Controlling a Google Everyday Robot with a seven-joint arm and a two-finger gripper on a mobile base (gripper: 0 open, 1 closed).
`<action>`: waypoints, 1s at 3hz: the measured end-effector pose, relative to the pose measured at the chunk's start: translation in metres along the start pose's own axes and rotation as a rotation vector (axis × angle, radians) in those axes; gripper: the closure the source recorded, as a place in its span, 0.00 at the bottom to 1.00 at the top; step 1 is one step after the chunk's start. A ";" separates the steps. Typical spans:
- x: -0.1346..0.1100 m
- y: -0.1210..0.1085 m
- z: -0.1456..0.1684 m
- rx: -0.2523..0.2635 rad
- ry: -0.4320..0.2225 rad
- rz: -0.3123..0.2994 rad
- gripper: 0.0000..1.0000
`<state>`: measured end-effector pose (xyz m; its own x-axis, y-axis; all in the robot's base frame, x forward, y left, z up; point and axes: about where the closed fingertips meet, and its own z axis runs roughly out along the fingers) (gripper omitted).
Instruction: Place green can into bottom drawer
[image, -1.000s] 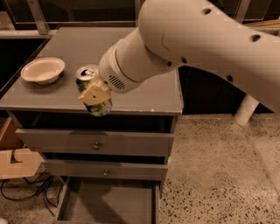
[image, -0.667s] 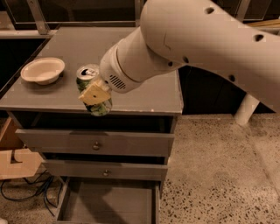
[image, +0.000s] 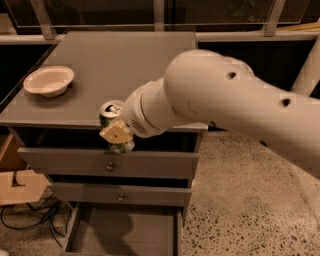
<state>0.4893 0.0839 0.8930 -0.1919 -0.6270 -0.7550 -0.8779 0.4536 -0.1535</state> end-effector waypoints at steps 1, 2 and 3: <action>0.036 0.011 0.022 0.005 -0.004 0.063 1.00; 0.037 0.016 0.022 0.003 0.000 0.069 1.00; 0.058 0.032 0.038 -0.009 0.017 0.121 1.00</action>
Offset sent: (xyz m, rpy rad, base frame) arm -0.0055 -0.0029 -0.0326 0.0219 0.0295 -0.0318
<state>0.4668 0.0861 0.8201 -0.3043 -0.5788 -0.7565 -0.8519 0.5208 -0.0558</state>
